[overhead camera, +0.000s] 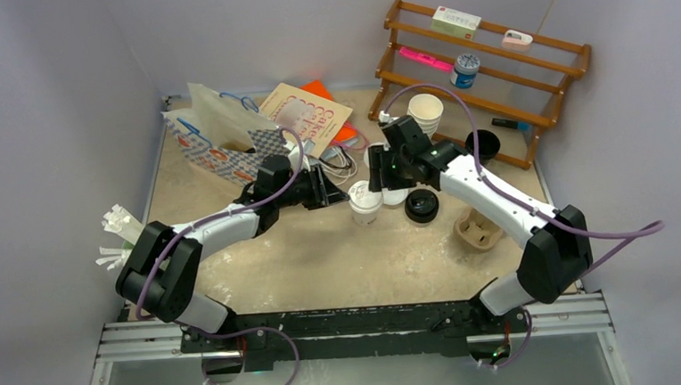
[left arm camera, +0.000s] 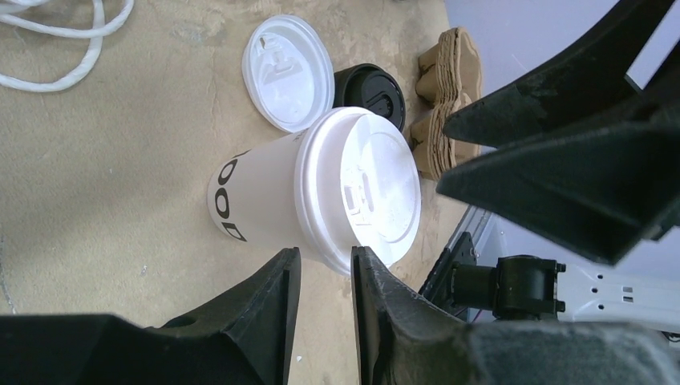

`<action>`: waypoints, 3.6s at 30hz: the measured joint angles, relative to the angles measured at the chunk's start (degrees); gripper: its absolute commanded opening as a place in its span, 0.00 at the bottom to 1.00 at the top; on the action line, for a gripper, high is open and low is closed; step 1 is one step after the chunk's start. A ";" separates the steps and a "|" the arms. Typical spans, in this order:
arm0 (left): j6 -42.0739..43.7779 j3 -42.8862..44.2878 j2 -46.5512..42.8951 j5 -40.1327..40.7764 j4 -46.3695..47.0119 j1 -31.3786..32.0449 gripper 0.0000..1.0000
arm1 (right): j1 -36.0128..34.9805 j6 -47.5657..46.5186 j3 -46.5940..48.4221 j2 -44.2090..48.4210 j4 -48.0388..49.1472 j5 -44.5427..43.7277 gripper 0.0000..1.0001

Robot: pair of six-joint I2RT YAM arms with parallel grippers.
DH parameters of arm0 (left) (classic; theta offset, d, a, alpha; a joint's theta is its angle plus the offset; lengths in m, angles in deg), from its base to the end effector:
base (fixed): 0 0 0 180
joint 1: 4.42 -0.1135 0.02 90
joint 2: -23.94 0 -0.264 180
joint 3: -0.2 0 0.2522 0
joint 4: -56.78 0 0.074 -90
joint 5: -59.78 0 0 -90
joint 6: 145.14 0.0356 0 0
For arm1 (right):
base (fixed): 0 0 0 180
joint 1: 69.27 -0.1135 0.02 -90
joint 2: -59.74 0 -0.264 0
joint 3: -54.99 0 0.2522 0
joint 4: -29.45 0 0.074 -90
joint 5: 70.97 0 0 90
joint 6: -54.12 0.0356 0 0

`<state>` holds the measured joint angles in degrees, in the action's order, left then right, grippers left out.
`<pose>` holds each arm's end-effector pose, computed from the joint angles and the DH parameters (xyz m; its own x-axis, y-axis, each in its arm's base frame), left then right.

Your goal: Pack the takeout coffee

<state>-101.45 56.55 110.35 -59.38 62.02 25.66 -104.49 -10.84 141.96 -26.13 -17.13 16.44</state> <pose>0.2657 -0.1740 0.2065 -0.8441 -0.2408 -0.4791 0.3040 0.5210 -0.7976 0.2705 0.1890 0.3035 -0.7606 -0.0194 -0.6489 -0.2520 0.9300 0.2676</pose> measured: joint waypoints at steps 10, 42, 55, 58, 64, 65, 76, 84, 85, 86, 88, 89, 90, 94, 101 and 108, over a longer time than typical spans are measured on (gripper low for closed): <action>-0.24 0.00 0.50 -1.46 0.44 0.07 0.29 | 2.51 1.20 -0.04 -0.55 -0.72 1.09 0.49; -1.14 2.54 6.12 -3.02 4.98 0.04 0.22 | 3.85 0.81 0.76 -4.04 -1.64 3.87 0.31; -1.14 6.82 9.88 -2.73 5.64 0.11 0.28 | 4.07 2.95 -2.62 -0.02 -5.25 5.44 0.57; -1.09 7.13 9.88 -2.34 5.51 0.11 0.32 | 4.07 2.32 -2.62 0.98 -5.77 5.03 0.75; -1.22 6.64 7.91 -0.74 3.37 0.48 0.34 | 3.98 -2.78 -1.33 2.34 -5.33 3.10 0.98; -1.31 5.75 6.05 -0.28 2.60 0.68 0.34 | 3.78 -3.98 -0.90 2.32 -4.92 2.99 0.98; -3.08 1.92 -0.04 0.39 1.11 1.25 0.27 | -0.44 -13.62 1.60 -1.44 -0.37 1.79 0.98; -5.40 0.55 2.36 -0.70 3.41 1.25 0.26 | -2.03 -15.67 2.32 -3.65 0.22 0.79 0.96; -5.60 0.52 2.60 -0.83 3.82 1.25 0.26 | -2.14 -15.76 2.32 -3.69 0.22 0.74 0.95; -5.66 0.52 2.80 -0.92 4.15 1.25 0.26 | -2.23 -15.78 2.32 -3.76 0.22 0.70 0.94; -5.73 0.52 3.06 -1.16 4.50 1.25 0.26 | -2.29 -15.89 2.32 -3.78 0.20 0.63 0.92; -5.81 0.52 3.17 -1.27 4.72 1.25 0.26 | -2.29 -15.89 2.32 -3.78 0.22 0.63 0.92; -5.84 0.52 3.30 -1.38 4.96 1.25 0.26 | -2.27 -15.91 2.32 -3.78 0.22 0.63 0.92; -6.21 0.52 3.98 -1.77 5.62 1.25 0.26 | -2.27 -15.93 2.32 -3.78 0.20 0.63 0.92; -6.60 0.52 4.76 -2.21 5.86 1.25 0.25 | -2.38 -15.93 2.32 -3.78 0.17 0.87 0.92; -6.64 0.52 4.79 -2.38 6.27 1.25 0.25 | -2.45 -16.11 2.27 -4.55 0.17 1.05 0.88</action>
<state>-108.09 57.08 115.14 -61.77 68.30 26.91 -106.94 -26.95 144.24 -30.68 -16.96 17.49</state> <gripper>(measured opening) 0.256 0.909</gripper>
